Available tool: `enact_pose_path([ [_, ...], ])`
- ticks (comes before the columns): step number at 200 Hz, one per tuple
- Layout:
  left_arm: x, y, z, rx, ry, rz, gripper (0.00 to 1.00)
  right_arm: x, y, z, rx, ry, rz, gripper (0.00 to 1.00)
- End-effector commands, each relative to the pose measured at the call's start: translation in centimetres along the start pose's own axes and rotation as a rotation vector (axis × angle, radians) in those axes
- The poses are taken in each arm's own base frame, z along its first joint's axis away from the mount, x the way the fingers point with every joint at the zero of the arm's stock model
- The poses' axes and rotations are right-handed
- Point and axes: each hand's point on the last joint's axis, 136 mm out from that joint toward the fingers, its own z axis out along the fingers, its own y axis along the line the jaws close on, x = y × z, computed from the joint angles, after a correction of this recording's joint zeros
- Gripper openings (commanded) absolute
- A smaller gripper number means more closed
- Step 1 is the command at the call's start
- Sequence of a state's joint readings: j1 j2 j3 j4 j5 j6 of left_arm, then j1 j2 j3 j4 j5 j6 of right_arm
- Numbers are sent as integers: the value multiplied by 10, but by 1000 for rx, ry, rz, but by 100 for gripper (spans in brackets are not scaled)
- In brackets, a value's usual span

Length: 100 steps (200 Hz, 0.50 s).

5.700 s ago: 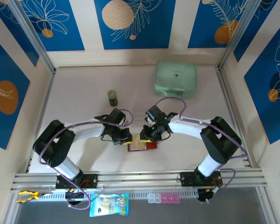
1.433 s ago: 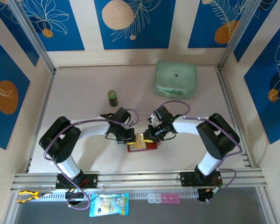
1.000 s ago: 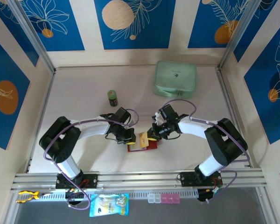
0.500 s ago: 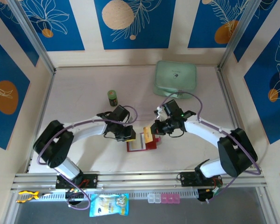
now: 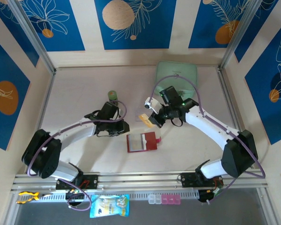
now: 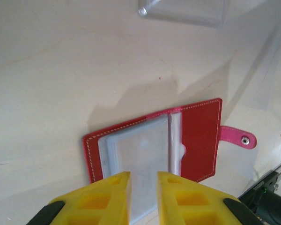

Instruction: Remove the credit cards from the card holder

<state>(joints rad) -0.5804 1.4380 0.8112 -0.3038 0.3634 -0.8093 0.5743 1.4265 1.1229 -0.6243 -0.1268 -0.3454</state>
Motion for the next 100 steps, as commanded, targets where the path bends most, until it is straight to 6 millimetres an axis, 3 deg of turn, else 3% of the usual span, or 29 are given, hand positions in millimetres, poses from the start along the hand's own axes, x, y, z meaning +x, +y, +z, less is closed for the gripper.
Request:
enact_pose_path([
  [1,-9,8,-11,-2,-36,-25,21,5,-11,1,25,106,-243,0],
  [60,-25,12,-23,12,-81,-72,21,-29,-49,11,-6,125,-356,0],
  [100,-30,11,-22,39,-88,-107,21,-33,-67,26,-67,166,-353,0],
])
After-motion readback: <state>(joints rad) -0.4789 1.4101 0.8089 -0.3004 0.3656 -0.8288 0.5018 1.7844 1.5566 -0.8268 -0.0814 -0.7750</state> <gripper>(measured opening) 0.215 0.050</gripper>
